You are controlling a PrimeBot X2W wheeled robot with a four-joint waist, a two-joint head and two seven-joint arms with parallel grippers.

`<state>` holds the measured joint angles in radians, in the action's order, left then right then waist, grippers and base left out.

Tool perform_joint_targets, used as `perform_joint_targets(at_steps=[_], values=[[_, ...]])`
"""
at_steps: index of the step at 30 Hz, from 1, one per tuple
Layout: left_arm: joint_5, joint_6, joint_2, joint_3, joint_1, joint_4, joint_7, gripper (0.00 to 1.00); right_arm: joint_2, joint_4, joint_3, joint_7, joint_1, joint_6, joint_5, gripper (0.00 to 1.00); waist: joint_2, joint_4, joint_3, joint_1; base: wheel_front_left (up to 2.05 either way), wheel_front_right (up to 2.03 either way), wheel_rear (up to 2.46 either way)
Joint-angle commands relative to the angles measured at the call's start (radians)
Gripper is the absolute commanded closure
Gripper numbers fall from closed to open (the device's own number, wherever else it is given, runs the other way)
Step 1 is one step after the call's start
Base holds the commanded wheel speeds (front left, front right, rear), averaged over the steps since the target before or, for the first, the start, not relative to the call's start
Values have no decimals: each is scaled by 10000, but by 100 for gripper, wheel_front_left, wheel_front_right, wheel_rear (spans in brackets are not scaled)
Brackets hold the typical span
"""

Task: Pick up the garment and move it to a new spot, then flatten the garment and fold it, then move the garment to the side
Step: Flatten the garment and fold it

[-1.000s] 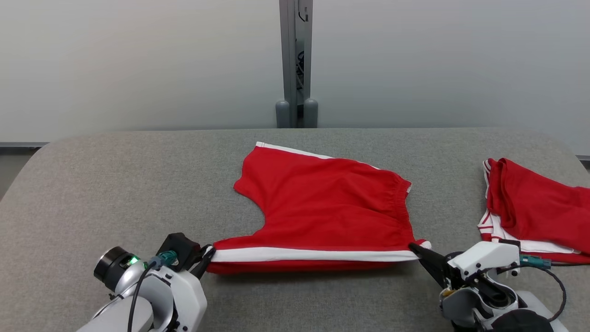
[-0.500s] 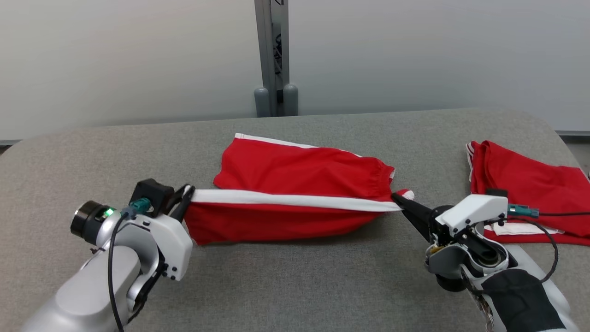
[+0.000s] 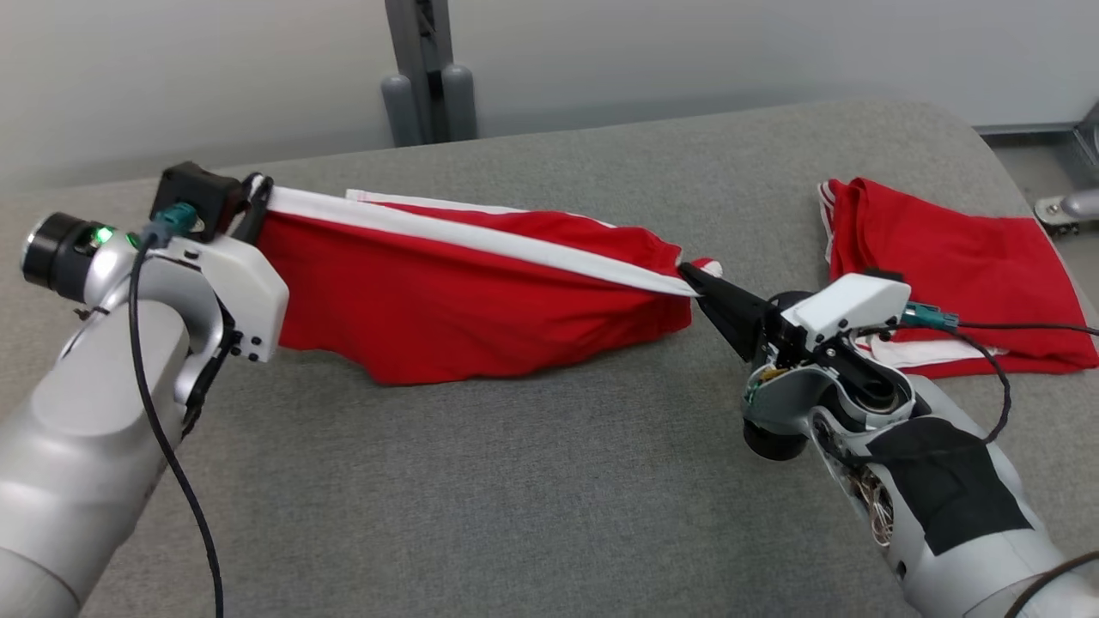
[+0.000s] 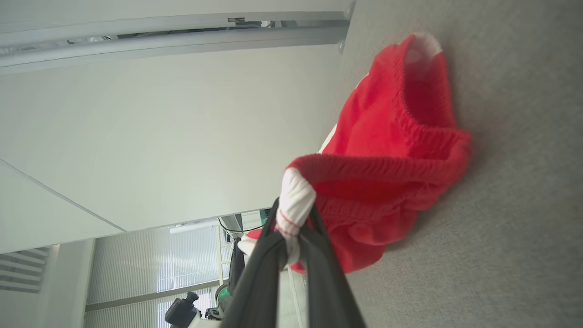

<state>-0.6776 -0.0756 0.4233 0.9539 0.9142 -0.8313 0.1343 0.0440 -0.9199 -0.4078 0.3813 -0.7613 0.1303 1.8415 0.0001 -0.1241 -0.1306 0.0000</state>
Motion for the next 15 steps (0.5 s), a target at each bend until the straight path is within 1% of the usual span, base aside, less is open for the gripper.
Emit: perform_joint_targets(at_steps=[1, 7, 12, 15], values=[[74, 10, 57, -72, 342, -297, 76, 100, 141, -8, -307, -168, -242, 9, 593, 100, -1, -464, -520, 0, 0, 0, 0], [250, 264, -123, 4, 1323, -1489, 186, 100, 130, -213, -2453, -1079, -1093, 9, 3232, 100, -1, -1005, -1175, 0, 0, 0, 0], [361, 462, -362, 110, 1980, -2382, 159, 100, 117, 109, -4228, -1521, -1900, 14, 5902, 100, -1, -1302, -1613, 0, 0, 0, 0], [414, 501, -468, 146, 2356, -2806, 232, 100, 110, 255, -5156, -1966, -2474, 15, 7190, 100, -1, -1412, -1857, 0, 0, 0, 0]])
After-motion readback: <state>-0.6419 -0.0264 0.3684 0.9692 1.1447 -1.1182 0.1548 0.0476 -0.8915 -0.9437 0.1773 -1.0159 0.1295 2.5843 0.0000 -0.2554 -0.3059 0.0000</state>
